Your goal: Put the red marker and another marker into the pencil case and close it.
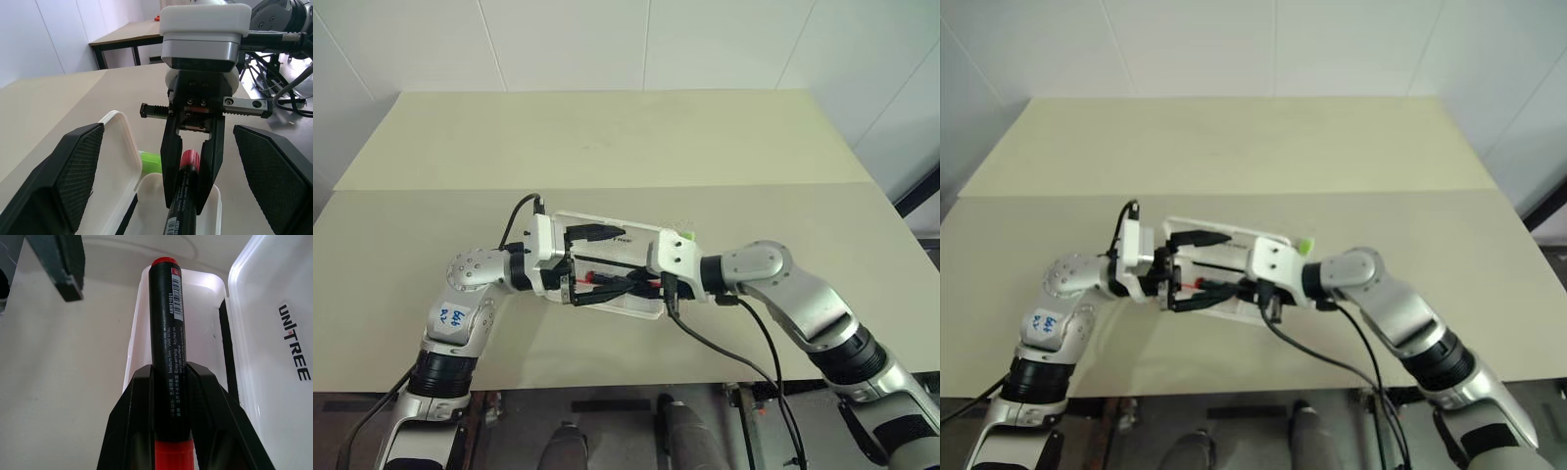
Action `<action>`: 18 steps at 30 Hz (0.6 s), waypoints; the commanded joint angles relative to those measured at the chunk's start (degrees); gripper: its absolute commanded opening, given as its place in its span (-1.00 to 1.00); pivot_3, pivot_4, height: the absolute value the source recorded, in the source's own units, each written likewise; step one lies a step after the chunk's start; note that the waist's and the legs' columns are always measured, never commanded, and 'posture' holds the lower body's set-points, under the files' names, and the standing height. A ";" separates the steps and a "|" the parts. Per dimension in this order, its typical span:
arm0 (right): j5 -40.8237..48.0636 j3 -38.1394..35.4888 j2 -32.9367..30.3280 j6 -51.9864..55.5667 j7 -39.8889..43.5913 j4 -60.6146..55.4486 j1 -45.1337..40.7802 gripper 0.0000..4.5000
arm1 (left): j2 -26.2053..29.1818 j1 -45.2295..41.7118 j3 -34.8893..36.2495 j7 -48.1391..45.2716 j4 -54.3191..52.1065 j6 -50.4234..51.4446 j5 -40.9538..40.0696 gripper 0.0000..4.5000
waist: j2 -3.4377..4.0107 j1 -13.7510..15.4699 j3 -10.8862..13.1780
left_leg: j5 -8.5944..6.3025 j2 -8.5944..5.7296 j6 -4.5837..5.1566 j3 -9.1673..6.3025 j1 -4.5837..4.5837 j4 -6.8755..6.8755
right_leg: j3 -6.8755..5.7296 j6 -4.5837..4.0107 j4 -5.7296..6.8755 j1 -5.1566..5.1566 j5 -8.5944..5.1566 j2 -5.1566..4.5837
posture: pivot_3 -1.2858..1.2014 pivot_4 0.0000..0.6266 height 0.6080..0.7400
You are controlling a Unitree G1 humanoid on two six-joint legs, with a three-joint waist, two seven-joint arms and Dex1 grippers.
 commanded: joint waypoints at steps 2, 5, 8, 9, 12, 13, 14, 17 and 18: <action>-1.51 0.61 2.13 -2.41 1.18 0.79 -2.31 -0.75 | 0.42 0.02 0.65 0.68 -2.55 0.08 -1.18 1.00 | 0.00 -0.07 0.00 | 0.00 0.00 0.00 0.00 0.01 -0.02 | 0.00 0.03 0.02 0.00 0.01 0.00 | 0.03 -0.52 1.00; -3.60 1.47 4.80 -3.87 0.33 4.13 -4.30 -0.75 | 0.12 -0.11 0.44 1.10 -2.61 0.06 -1.07 1.00 | 0.01 -0.25 0.01 | 0.00 0.00 0.00 -0.02 0.02 -0.02 | -0.02 0.13 0.04 0.00 0.08 0.00 | 0.03 -0.52 1.00; -4.48 1.48 6.11 -4.61 0.87 5.31 -4.80 -0.75 | 0.13 -0.02 0.35 1.24 -2.79 0.23 -1.08 1.00 | 0.02 -0.24 0.01 | 0.00 0.00 0.00 -0.02 0.01 -0.02 | -0.03 0.15 0.06 -0.01 0.09 0.00 | 0.03 -0.52 1.00; -4.78 1.49 6.47 -4.86 0.94 5.73 -4.94 -0.75 | 0.13 -0.03 0.35 1.23 -2.77 0.14 -1.07 1.00 | 0.02 -0.24 0.01 | 0.00 0.00 0.00 -0.03 0.01 -0.04 | -0.04 0.16 0.11 -0.02 0.09 0.00 | 0.03 -0.52 1.00; -5.42 1.50 7.05 -5.51 1.24 6.46 -5.09 -0.75 | 0.12 -0.05 0.35 1.28 -2.67 -0.02 -0.99 1.00 | 0.03 -0.24 0.01 | 0.00 0.00 0.00 -0.05 0.00 -0.05 | -0.05 0.30 0.15 -0.01 0.17 0.00 | 0.03 -0.52 1.00; -5.61 1.50 7.20 -5.71 1.34 6.66 -5.11 -0.75 | 0.08 -0.07 0.35 1.34 -2.66 -0.05 -0.98 1.00 | 0.03 -0.24 0.01 | 0.00 0.00 0.00 -0.05 -0.02 -0.05 | -0.05 0.30 0.15 -0.02 0.17 -0.01 | 0.03 -0.52 1.00; -5.88 1.56 7.43 -5.91 1.35 7.05 -5.23 -0.75 | 0.05 -0.09 0.36 1.37 -2.65 -0.08 -0.98 1.00 | 0.03 -0.24 0.01 | 0.00 0.00 0.00 -0.05 -0.03 -0.05 | -0.05 0.30 0.15 -0.01 0.17 -0.01 | 0.03 -0.52 1.00; -6.62 1.85 8.31 -6.55 1.47 8.19 -5.63 -0.75 | 0.01 -0.20 0.33 1.41 -2.53 -0.18 -0.94 1.00 | 0.03 -0.24 0.01 | 0.00 0.00 0.00 -0.05 -0.03 -0.06 | -0.05 0.30 0.15 -0.02 0.17 -0.01 | 0.03 -0.52 1.00; -6.96 2.00 8.51 -6.79 1.49 8.52 -5.72 -0.75 | 0.03 -0.23 0.32 1.39 -2.50 -0.22 -0.92 1.00 | 0.03 -0.25 0.02 | 0.00 0.00 0.00 -0.05 -0.03 -0.06 | -0.05 0.30 0.15 -0.02 0.17 -0.01 | 0.03 -0.52 1.00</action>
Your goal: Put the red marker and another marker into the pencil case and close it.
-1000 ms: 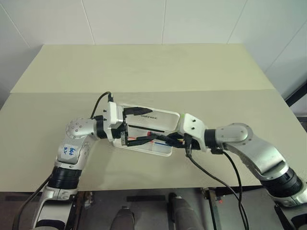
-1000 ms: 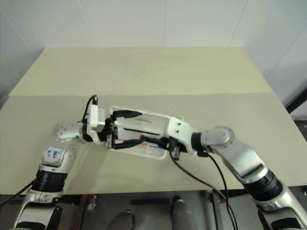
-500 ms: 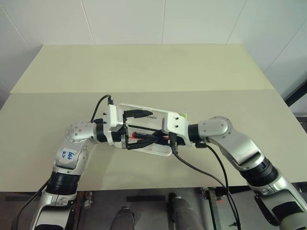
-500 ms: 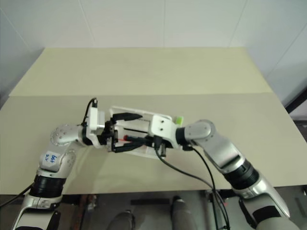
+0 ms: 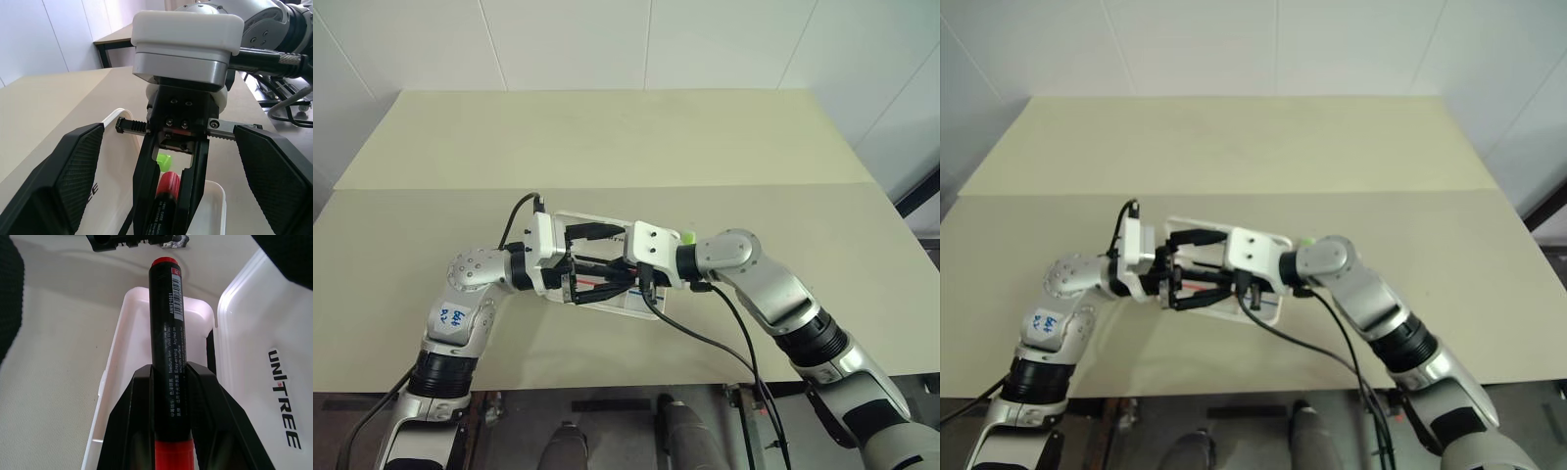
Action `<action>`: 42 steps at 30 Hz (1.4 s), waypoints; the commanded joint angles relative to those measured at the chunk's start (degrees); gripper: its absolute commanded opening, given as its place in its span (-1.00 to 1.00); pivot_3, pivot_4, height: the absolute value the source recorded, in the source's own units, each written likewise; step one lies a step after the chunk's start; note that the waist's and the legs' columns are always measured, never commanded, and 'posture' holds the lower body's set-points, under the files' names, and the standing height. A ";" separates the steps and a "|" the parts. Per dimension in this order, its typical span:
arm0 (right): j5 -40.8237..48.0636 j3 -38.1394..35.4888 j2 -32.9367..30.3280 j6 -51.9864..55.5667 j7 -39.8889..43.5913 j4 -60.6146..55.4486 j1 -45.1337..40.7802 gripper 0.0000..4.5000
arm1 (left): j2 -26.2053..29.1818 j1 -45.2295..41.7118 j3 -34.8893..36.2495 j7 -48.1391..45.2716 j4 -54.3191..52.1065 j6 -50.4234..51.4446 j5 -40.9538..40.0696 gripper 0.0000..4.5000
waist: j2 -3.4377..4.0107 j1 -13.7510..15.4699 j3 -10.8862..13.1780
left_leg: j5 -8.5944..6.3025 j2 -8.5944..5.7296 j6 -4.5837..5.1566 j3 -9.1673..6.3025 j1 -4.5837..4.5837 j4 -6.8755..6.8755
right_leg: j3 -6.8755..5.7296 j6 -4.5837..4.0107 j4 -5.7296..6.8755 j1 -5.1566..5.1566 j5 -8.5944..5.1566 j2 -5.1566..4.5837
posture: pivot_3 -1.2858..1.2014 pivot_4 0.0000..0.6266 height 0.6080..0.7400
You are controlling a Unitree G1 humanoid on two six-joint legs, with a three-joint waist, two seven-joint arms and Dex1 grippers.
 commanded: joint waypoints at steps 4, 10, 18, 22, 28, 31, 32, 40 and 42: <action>-2.13 0.28 1.34 -2.40 0.87 0.89 -1.44 -0.75 | 0.12 -0.28 0.43 0.33 -2.35 -0.61 -0.95 1.00 | 0.01 -0.14 0.00 | 0.00 0.00 0.00 0.00 0.01 0.00 | 0.00 0.00 0.01 0.00 0.00 0.00 | 0.03 -0.52 1.00; -3.28 0.00 2.04 -3.06 1.32 1.83 -1.43 -0.75 | 0.05 -0.29 0.37 0.37 -2.39 -0.56 -0.97 1.00 | 0.00 -0.58 0.00 | 0.00 0.00 0.00 0.00 0.02 0.02 | 0.00 0.05 0.04 0.00 0.03 0.00 | 0.03 -0.52 1.00; -4.10 -0.39 2.55 -3.51 1.58 2.36 -1.38 0.52 | -0.20 -0.62 0.22 0.42 -2.08 -0.72 -0.81 1.00 | 0.01 -1.16 0.00 | 0.00 0.00 0.00 -0.01 0.01 0.01 | 0.00 0.14 0.09 0.00 0.08 0.00 | 0.03 -0.52 1.00; -3.99 -0.54 2.43 -3.43 1.88 2.02 -1.30 0.66 | -0.28 -0.68 0.20 0.36 -2.04 -0.74 -0.85 1.00 | 0.01 -1.14 0.00 | 0.00 0.00 0.00 -0.01 0.02 0.00 | 0.00 0.14 0.08 0.00 0.08 0.00 | 0.03 -0.52 1.00; -2.50 -1.53 1.29 -1.25 3.07 -1.77 -0.36 0.66 | -0.54 -0.75 0.13 0.46 -2.05 -0.72 -0.87 1.00 | 0.01 -1.13 0.01 | 0.00 0.00 0.00 -0.02 0.01 0.01 | 0.00 0.14 0.09 0.00 0.08 0.00 | 0.03 -0.52 1.00; -0.19 -2.78 0.16 1.97 3.94 -6.08 1.19 0.66 | -0.74 -0.70 0.04 0.51 -2.14 -0.76 -0.89 1.00 | 0.01 -1.10 0.01 | 0.00 0.00 0.00 -0.02 0.01 0.00 | 0.00 0.15 0.09 0.00 0.08 0.00 | 0.03 -0.52 1.00; 0.83 -3.23 -0.44 3.37 4.33 -7.94 1.90 0.66 | -0.80 -0.68 -0.02 0.54 -2.18 -0.75 -0.88 1.00 | 0.01 -1.07 0.01 | 0.00 0.00 0.00 -0.03 0.00 -0.01 | -0.01 0.14 0.09 0.00 0.08 0.00 | 0.03 -0.52 1.00; 9.74 -8.17 -4.31 13.91 3.96 -19.78 7.01 0.66 | -1.20 -0.81 -0.39 0.40 -2.03 -0.75 -0.90 1.00 | 0.01 -0.88 0.01 | -0.02 0.00 0.01 -0.06 -0.01 0.02 | -0.02 0.13 -0.01 0.00 0.07 0.00 | 0.03 -0.52 1.00; 11.89 -9.90 -5.37 16.82 3.15 -22.53 8.06 0.66 | -1.38 -0.89 -0.54 0.26 -1.93 -0.79 -0.93 1.00 | 0.01 -0.87 0.01 | -0.02 0.00 0.01 -0.06 -0.01 0.04 | -0.02 0.12 -0.03 0.00 0.06 0.00 | 0.03 -0.52 1.00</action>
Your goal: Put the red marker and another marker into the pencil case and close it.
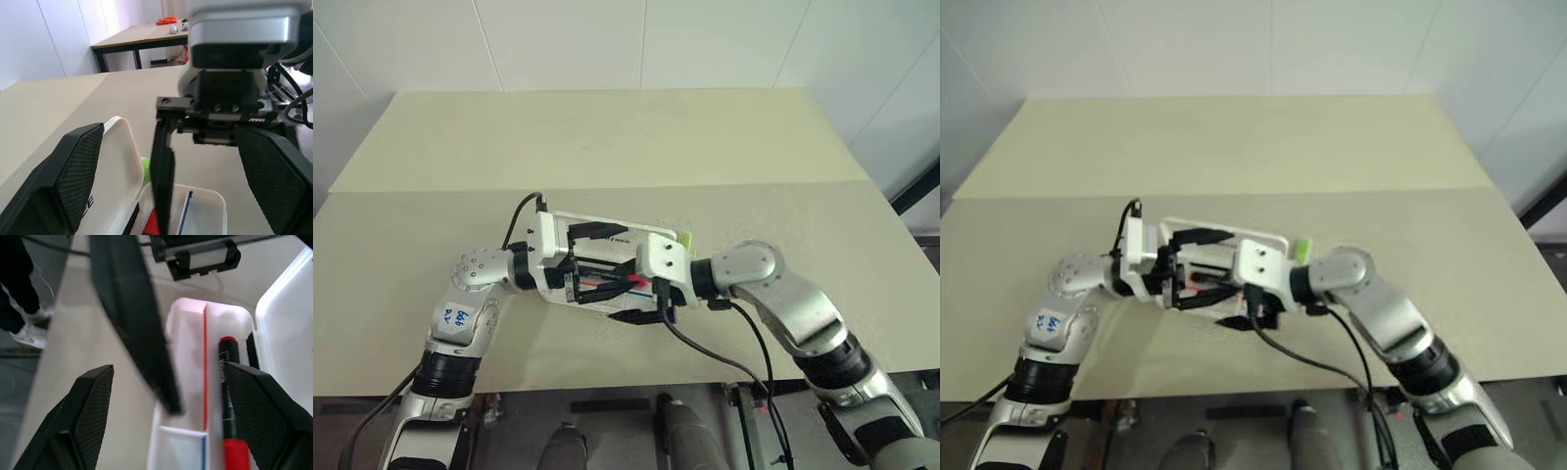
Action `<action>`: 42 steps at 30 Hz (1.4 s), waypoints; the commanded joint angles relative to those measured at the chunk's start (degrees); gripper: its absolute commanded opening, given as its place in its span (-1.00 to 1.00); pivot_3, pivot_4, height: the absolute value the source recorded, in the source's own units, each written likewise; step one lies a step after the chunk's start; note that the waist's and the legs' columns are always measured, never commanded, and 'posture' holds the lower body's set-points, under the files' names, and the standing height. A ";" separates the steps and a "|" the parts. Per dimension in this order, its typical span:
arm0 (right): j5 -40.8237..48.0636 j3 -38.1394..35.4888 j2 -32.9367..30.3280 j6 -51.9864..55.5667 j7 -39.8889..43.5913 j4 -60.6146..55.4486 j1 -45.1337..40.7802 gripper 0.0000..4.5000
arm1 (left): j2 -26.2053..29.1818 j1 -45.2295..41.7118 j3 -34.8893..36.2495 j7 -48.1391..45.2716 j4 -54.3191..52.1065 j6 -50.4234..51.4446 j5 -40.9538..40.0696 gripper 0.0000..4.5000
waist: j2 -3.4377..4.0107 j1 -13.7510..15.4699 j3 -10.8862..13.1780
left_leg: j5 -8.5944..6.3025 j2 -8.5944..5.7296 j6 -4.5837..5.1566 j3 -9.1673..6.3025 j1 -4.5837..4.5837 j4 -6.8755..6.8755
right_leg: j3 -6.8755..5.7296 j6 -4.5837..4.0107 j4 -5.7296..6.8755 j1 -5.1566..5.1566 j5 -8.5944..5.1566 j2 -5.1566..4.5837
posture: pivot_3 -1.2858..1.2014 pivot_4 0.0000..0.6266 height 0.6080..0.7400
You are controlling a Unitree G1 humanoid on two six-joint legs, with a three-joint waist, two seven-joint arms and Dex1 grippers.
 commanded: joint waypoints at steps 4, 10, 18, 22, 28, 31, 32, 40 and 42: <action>6.50 -7.67 -4.47 8.00 -2.73 -9.30 2.59 0.66 | -0.62 -0.64 -0.62 -0.16 -1.75 -0.58 -0.94 1.00 | 0.00 -0.03 0.00 | 0.00 0.00 0.00 0.01 0.01 0.03 | 0.00 -0.09 0.00 0.00 -0.05 0.00 | 0.03 -0.52 1.00; 8.82 -12.62 -8.96 11.88 -6.10 -11.93 4.29 0.66 | -1.90 -1.07 -0.91 -0.60 -1.41 -0.83 -1.61 1.00 | 0.00 0.11 0.00 | 0.00 0.00 0.00 0.01 -0.01 0.09 | 0.00 -0.29 -0.06 0.02 -0.16 0.00 | 0.03 -0.52 1.00; 8.80 -17.42 -14.38 13.68 -10.51 -12.17 6.99 0.66 | -2.90 -2.11 -2.33 -1.74 -0.32 -0.57 -1.52 1.00 | 0.00 0.55 0.00 | 0.00 -0.01 0.00 0.03 -0.04 0.11 | 0.02 -0.30 -0.13 0.02 -0.17 0.00 | 0.03 -0.52 1.00; 7.87 -19.36 -16.15 13.67 -13.00 -10.54 8.17 0.66 | -4.14 -2.86 -3.23 -2.97 1.13 -1.46 -1.37 1.00 | -0.01 1.06 0.00 | 0.00 0.00 0.01 0.04 -0.03 0.12 | 0.01 -0.32 -0.14 0.02 -0.18 0.01 | 0.03 -0.52 1.00; 3.47 -18.68 -14.86 15.55 -21.48 -6.95 11.20 0.66 | -6.01 -3.67 -4.34 -3.51 1.85 -1.75 -1.39 1.00 | -0.01 1.40 0.00 | 0.00 -0.01 0.01 0.06 -0.05 0.14 | 0.03 -0.35 -0.18 0.03 -0.19 0.01 | 0.03 -0.52 1.00; 2.46 -17.89 -11.25 17.16 -25.99 -6.04 11.50 0.66 | -6.38 -4.14 -4.48 -3.90 2.64 -2.01 -1.14 1.00 | -0.01 1.32 0.00 | 0.00 -0.01 0.00 0.07 -0.05 0.15 | 0.04 -0.35 -0.18 0.03 -0.19 0.01 | 0.03 -0.52 1.00; 2.16 -17.69 -9.79 18.06 -27.62 -5.70 11.48 0.66 | -6.41 -4.30 -4.45 -3.98 2.91 -2.04 -1.07 1.00 | -0.01 1.27 0.00 | 0.00 -0.01 0.01 0.08 -0.04 0.13 | 0.04 -0.35 -0.18 0.03 -0.19 0.02 | 0.03 -0.52 1.00; -0.51 -17.35 -1.24 18.93 -35.79 -3.96 10.62 0.66 | -5.24 -4.79 -4.28 -4.76 5.20 -3.02 0.07 1.00 | 0.00 1.29 0.00 | 0.01 -0.01 0.02 0.07 -0.03 0.13 | 0.05 -0.35 -0.15 0.03 -0.19 0.02 | 0.03 -0.52 1.00; -0.70 -17.15 0.40 19.24 -37.00 -3.74 10.17 0.66 | -5.14 -4.91 -4.22 -4.78 5.53 -3.15 0.10 1.00 | 0.00 1.31 0.00 | 0.01 -0.01 0.02 0.08 -0.03 0.10 | 0.05 -0.35 -0.15 0.03 -0.19 0.02 | 0.03 -0.52 1.00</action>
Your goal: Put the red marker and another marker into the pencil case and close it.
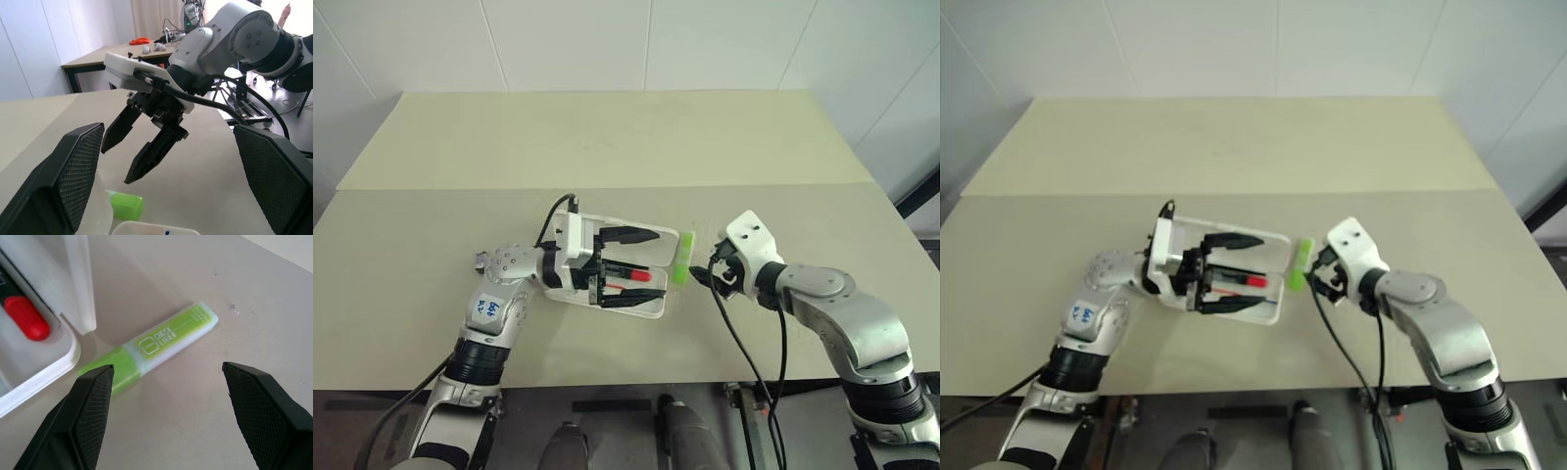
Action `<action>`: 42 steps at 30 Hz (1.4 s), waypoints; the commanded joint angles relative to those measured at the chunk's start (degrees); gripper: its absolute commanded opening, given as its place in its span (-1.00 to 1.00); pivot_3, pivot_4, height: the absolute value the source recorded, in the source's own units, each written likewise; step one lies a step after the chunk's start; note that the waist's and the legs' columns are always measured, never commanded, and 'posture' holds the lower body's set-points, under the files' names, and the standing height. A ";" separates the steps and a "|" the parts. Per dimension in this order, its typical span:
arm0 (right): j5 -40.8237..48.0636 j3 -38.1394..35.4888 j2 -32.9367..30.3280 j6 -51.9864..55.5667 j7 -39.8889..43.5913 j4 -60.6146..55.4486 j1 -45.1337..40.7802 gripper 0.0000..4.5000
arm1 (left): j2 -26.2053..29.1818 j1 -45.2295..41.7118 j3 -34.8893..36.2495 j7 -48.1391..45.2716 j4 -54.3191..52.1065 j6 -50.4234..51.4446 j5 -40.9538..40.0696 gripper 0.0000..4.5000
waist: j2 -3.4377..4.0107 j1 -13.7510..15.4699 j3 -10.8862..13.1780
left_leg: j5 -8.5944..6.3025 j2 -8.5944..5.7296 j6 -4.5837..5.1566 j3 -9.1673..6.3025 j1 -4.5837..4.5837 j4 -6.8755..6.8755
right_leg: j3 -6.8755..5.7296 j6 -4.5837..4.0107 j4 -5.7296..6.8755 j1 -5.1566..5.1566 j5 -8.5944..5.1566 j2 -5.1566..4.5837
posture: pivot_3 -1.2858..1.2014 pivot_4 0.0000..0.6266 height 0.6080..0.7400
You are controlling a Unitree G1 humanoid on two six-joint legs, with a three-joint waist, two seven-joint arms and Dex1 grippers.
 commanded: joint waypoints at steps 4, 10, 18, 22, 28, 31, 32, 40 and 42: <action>-1.57 0.57 4.51 -0.20 -4.35 0.75 -1.88 0.66 | 0.36 -1.18 0.37 -0.16 -0.04 -1.15 0.05 1.00 | 0.00 -0.01 0.00 | 0.00 0.00 0.00 -0.01 0.00 -0.02 | 0.00 0.01 0.01 0.00 0.01 0.00 | 0.03 -0.52 1.00; -3.13 1.48 6.02 -2.08 -5.32 4.27 -2.49 0.66 | 0.35 -1.60 0.41 0.09 0.38 -1.42 0.21 1.00 | 0.00 -0.04 0.00 | 0.00 0.00 0.00 -0.01 0.00 -0.01 | 0.00 0.01 0.02 0.00 0.01 0.00 | 0.03 -0.52 1.00; -5.17 2.47 6.59 -4.07 -5.81 8.15 -2.57 0.66 | 0.54 -1.04 0.63 0.94 -0.44 -1.33 0.22 1.00 | 0.00 -0.06 0.00 | 0.00 0.00 0.00 -0.01 0.01 -0.02 | 0.00 0.03 0.02 0.00 0.02 0.00 | 0.03 -0.52 1.00; -6.22 2.93 6.64 -4.86 -5.83 9.56 -2.55 0.66 | 0.71 -0.78 0.70 1.23 -0.78 -1.38 0.20 1.00 | 0.00 -0.05 0.00 | 0.00 0.00 0.00 -0.01 0.01 0.00 | 0.00 0.03 0.06 0.00 0.01 0.00 | 0.03 -0.52 1.00; -6.62 3.66 6.70 -5.20 -5.25 10.45 -2.42 0.66 | 0.79 -0.68 0.68 1.61 -0.85 -1.62 0.14 1.00 | 0.01 -0.05 0.00 | 0.00 0.00 0.00 -0.02 0.02 0.00 | 0.00 0.03 0.05 0.01 0.02 0.00 | 0.03 -0.52 1.00; -6.67 4.17 6.81 -5.02 -5.07 10.31 -2.09 0.66 | 0.88 -0.49 0.70 1.75 -1.11 -1.56 0.08 1.00 | 0.01 -0.07 -0.01 | 0.00 0.00 0.00 -0.01 0.02 0.00 | 0.00 0.03 0.06 0.01 0.02 0.00 | 0.03 -0.52 1.00; -6.72 4.27 6.90 -4.94 -5.07 10.28 -2.04 0.66 | 0.91 -0.46 0.71 1.75 -1.12 -1.59 0.07 1.00 | 0.01 -0.08 -0.01 | 0.00 0.00 0.00 -0.01 0.02 0.00 | 0.00 0.03 0.07 0.02 0.02 0.00 | 0.03 -0.52 1.00; -6.23 4.67 7.66 -0.68 -4.92 9.55 -2.65 0.66 | 1.10 -0.31 0.53 1.87 -1.26 -1.83 -0.07 1.00 | 0.01 -0.08 -0.01 | 0.00 0.00 0.00 -0.01 0.02 0.00 | 0.00 0.03 0.11 0.03 0.01 0.00 | 0.03 -0.52 1.00; -5.96 4.35 7.78 0.23 -4.77 8.97 -3.36 0.66 | 1.10 -0.24 0.47 1.95 -1.41 -1.76 -0.10 1.00 | 0.01 -0.08 -0.01 | 0.00 0.00 0.00 -0.01 0.02 -0.01 | 0.00 0.03 0.12 0.04 0.01 0.00 | 0.03 -0.52 1.00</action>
